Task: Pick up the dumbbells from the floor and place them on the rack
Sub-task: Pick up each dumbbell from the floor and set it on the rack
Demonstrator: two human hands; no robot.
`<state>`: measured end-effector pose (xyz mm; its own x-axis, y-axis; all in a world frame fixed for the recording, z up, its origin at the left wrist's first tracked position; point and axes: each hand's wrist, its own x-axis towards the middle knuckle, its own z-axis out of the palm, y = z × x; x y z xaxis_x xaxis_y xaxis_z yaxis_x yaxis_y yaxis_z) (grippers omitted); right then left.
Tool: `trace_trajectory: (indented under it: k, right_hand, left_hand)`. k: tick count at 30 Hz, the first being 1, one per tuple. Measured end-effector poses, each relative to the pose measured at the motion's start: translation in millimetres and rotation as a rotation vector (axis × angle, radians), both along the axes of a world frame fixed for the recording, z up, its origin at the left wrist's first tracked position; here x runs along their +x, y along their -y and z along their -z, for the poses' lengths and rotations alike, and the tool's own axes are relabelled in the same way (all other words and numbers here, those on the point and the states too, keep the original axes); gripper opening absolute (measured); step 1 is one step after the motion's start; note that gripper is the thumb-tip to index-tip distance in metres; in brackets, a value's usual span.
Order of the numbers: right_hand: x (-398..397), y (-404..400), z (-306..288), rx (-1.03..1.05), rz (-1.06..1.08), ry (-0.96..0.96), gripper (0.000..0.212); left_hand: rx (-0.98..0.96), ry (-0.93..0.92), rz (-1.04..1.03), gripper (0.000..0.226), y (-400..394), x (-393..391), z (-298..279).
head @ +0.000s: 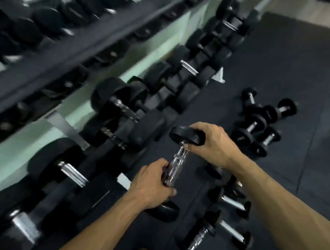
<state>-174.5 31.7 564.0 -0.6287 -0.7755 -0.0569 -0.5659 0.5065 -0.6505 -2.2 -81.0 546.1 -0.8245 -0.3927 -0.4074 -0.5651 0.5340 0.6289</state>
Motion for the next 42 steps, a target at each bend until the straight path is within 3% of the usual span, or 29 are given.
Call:
trace_trajectory:
  k: [6,14,19,29,42]
  right_hand:
    - [29.1,109.2,-69.0,-0.033,-0.204,-0.034,0.032]
    - [100.9,285.8,-118.9,-0.029,-0.431,-0.081,0.036]
    - [160.7,400.7,-147.8,-0.036,-0.576,-0.098,0.023]
    - [274.9,556.8,-133.2,-0.008,-0.888,-0.02,0.021]
    - [367.4,641.4,-99.9,0.094,-1.085,0.055,0.025]
  left_hand:
    - [-0.036,-0.081,-0.188,0.045,73.4,45.9,-60.9]
    - [-0.066,-0.079,-0.365,0.047,211.0,130.3,-105.2]
    - [-0.106,-0.094,-0.522,0.044,297.9,191.5,-126.7]
    - [-0.122,-0.075,-0.824,0.043,389.6,293.1,-111.7]
    - [-0.122,-0.001,-1.016,0.039,429.9,353.9,-77.8]
